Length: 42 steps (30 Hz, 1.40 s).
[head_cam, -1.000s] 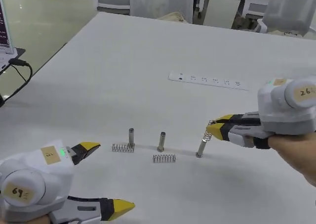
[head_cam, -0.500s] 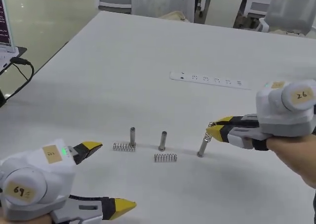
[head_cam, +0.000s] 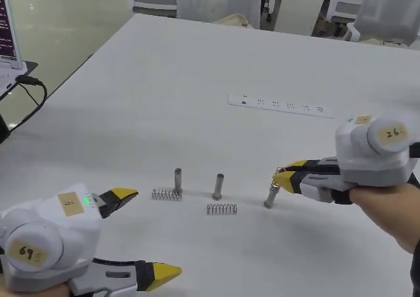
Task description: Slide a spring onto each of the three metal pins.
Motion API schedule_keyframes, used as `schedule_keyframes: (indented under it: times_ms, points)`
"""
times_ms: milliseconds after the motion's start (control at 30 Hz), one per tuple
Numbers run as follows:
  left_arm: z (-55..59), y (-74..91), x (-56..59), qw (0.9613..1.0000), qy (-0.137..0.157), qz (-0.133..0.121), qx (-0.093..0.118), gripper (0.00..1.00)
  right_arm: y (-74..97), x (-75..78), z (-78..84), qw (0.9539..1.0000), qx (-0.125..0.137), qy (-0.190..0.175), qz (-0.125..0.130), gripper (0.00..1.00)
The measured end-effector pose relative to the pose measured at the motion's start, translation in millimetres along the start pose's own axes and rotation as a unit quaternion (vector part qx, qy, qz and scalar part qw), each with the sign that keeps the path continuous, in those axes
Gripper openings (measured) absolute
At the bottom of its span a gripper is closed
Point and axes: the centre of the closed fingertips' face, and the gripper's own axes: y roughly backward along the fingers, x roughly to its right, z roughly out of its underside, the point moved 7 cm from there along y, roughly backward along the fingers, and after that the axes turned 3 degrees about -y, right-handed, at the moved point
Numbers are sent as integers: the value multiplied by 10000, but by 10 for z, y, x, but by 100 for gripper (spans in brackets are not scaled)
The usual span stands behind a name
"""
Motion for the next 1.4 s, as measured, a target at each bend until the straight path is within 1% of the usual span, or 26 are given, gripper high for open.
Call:
schedule_keyframes:
  times_ms: [300, 500, 600, 733, 1000, 1133, 1400]
  points:
    - [7, 8, 0, 10000, 2, 0, -14, 78, -90, -9, 124, 9999, -44, -108, -32, 8]
    - [13, 13, -3, 10000, -1, 2, -27, 77, -139, -16, 192, 9999, -61, -93, -25, 8]
    - [14, 14, -3, 10000, -2, 3, -31, 77, -160, -18, 226, 9999, -128, -69, -16, 8]
    - [11, 10, -2, 10000, 0, 9, -34, 77, -174, -18, 239, 9999, -138, -53, -19, 8]
    - [13, 7, 3, 10000, 1, 18, -34, 76, -201, -20, 289, 9997, -239, 0, -34, 8]
    - [21, 12, 0, 10000, 3, 13, -43, 76, -194, -23, 285, 9997, -228, -24, -37, 8]
    - [22, 8, 5, 10000, 5, 25, -37, 76, -197, -30, 310, 9995, -318, -69, -35, 9]
